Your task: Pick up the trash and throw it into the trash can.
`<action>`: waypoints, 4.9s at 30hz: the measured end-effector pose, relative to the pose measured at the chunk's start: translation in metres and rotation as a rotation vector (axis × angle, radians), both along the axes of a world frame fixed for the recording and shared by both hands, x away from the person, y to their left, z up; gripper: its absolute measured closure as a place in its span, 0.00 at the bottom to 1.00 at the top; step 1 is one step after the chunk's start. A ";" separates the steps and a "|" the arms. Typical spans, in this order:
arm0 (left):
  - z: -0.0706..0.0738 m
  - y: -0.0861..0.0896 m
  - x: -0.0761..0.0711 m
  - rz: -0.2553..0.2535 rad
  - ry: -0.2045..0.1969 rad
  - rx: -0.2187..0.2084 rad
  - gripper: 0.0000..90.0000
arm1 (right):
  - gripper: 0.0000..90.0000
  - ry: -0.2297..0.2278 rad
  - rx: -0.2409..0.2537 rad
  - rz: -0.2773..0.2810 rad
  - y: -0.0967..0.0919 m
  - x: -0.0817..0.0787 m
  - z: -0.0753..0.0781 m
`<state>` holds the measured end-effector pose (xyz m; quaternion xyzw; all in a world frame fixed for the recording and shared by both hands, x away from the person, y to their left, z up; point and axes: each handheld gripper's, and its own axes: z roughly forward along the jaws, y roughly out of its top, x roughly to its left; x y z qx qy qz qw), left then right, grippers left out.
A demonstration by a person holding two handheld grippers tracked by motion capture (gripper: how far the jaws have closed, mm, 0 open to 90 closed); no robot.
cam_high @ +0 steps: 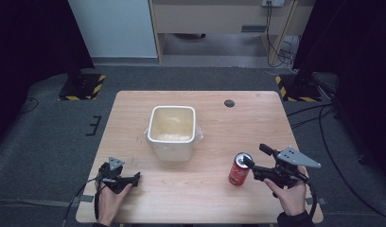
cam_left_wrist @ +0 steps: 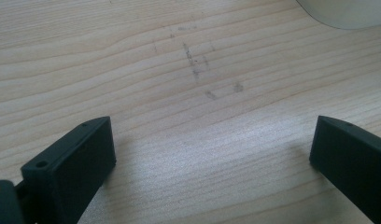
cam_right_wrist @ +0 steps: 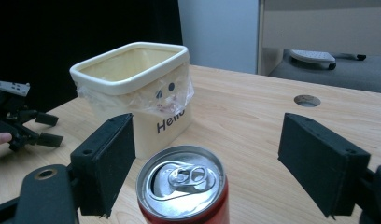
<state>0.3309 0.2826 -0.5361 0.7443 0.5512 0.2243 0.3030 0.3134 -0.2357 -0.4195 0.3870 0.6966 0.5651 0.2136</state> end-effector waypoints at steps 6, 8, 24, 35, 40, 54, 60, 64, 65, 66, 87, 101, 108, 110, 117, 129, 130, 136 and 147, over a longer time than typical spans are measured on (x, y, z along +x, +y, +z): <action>0.000 0.000 0.000 0.000 0.000 0.000 0.00 | 0.22 0.033 -0.014 0.019 0.007 0.002 -0.009; 0.000 0.000 0.000 0.000 0.000 0.000 0.00 | 0.22 0.041 -0.016 0.024 0.009 0.002 -0.010; 0.000 0.000 0.000 0.000 0.000 0.000 0.00 | 0.24 0.087 -0.105 0.040 0.022 0.005 -0.027; 0.000 0.000 0.000 -0.001 0.000 0.000 0.00 | 0.28 0.128 -0.165 0.046 0.024 0.007 -0.035; 0.000 0.000 0.000 -0.001 0.000 0.000 0.00 | 0.29 0.143 -0.191 0.055 0.026 0.008 -0.039; 0.000 0.000 0.000 -0.001 0.000 0.000 0.00 | 0.36 0.158 -0.187 0.054 0.024 0.008 -0.040; 0.000 0.000 0.000 -0.001 0.000 0.000 0.00 | 0.37 0.148 -0.161 0.055 0.023 0.007 -0.036; 0.000 0.000 0.000 -0.001 0.000 0.000 0.00 | 0.37 0.130 -0.127 0.056 0.021 0.006 -0.032; 0.000 0.000 0.000 -0.001 0.000 0.000 0.00 | 0.37 0.125 -0.124 0.056 0.020 0.006 -0.031; 0.000 0.000 0.000 -0.001 0.000 0.000 0.00 | 0.37 0.125 -0.124 0.056 0.020 0.006 -0.031; 0.000 0.000 0.000 -0.001 0.000 0.000 0.00 | 0.37 0.030 -0.004 0.062 0.013 0.004 -0.005; 0.000 0.000 0.000 -0.001 0.000 0.000 0.00 | 0.37 -0.058 0.063 0.095 0.026 0.010 0.021; 0.000 0.000 0.000 -0.001 0.000 0.000 0.00 | 0.37 -0.081 0.075 0.115 0.040 0.018 0.028; 0.000 0.000 0.000 -0.001 0.000 0.000 0.00 | 0.37 -0.079 0.083 0.118 0.041 0.018 0.029; 0.000 0.000 0.000 -0.002 0.000 0.000 0.00 | 0.37 -0.097 0.092 0.133 0.053 0.026 0.036; 0.000 0.000 0.000 -0.002 0.000 0.000 0.00 | 0.37 -0.125 0.133 0.161 0.076 0.040 0.047; 0.000 0.000 0.000 -0.002 0.000 0.000 0.00 | 0.37 -0.125 0.133 0.161 0.076 0.040 0.047; 0.000 0.000 0.000 -0.002 0.000 0.000 0.00 | 0.37 -0.140 0.162 0.155 0.085 0.048 0.052; 0.000 0.000 0.000 -0.002 0.000 0.000 0.00 | 0.37 -0.156 0.168 0.156 0.106 0.061 0.060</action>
